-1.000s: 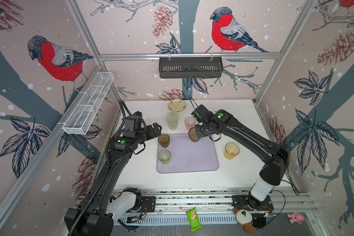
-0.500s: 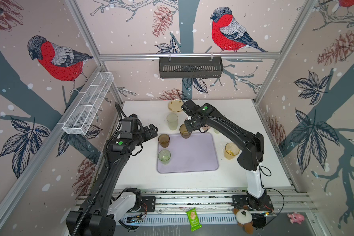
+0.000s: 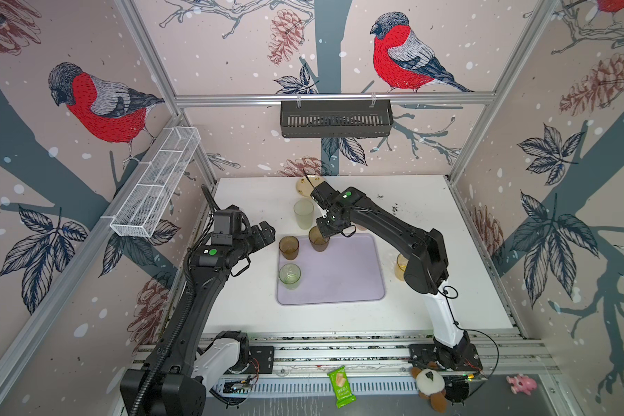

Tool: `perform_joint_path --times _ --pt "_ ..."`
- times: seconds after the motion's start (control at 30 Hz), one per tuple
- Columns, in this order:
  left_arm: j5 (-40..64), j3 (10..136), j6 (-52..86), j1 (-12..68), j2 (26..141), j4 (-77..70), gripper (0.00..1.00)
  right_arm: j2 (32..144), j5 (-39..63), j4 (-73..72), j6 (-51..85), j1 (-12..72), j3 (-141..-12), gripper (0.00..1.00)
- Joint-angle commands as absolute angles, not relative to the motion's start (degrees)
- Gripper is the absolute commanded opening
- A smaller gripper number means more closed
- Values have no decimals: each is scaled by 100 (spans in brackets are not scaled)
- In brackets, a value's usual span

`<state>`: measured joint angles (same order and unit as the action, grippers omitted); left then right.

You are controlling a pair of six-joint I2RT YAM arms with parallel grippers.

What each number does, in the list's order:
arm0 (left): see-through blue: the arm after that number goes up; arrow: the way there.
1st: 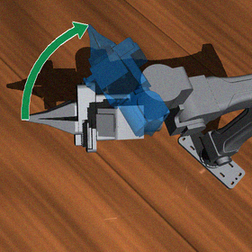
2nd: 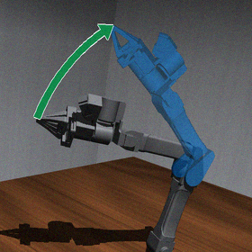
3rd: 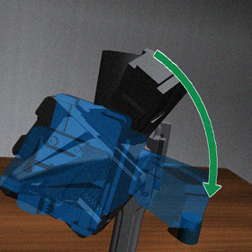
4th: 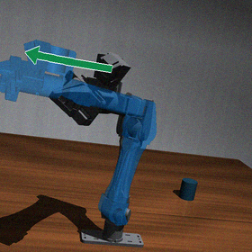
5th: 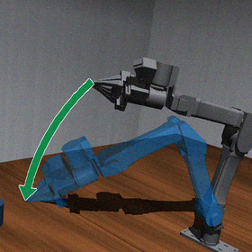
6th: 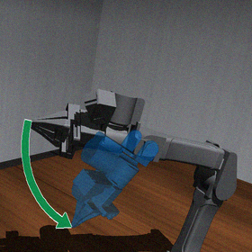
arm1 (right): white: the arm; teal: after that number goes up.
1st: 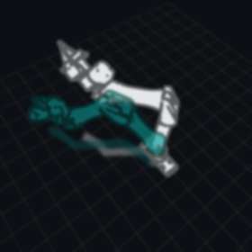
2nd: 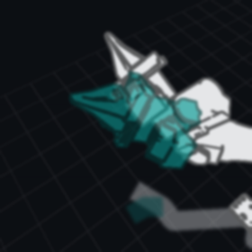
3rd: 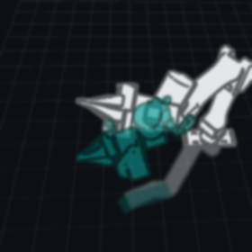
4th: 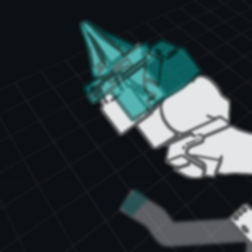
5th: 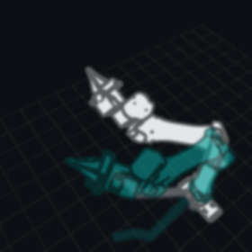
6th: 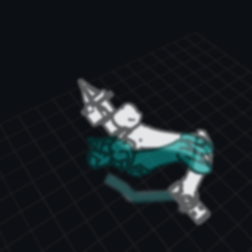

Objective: Place the glasses into the tray
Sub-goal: Place the glass on the tray.

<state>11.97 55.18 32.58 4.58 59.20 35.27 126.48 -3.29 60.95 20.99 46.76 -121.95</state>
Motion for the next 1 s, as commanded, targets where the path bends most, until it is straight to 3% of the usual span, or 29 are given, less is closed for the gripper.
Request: perform_joint_path --times 0.0,0.97 --pt "1248 5495 3208 366 5859 3576 96 12783 -237 5995 2093 4707 -12342 3" --pt "1360 5484 2927 236 5827 3551 96 13217 -264 6169 2210 4862 -12612 5"
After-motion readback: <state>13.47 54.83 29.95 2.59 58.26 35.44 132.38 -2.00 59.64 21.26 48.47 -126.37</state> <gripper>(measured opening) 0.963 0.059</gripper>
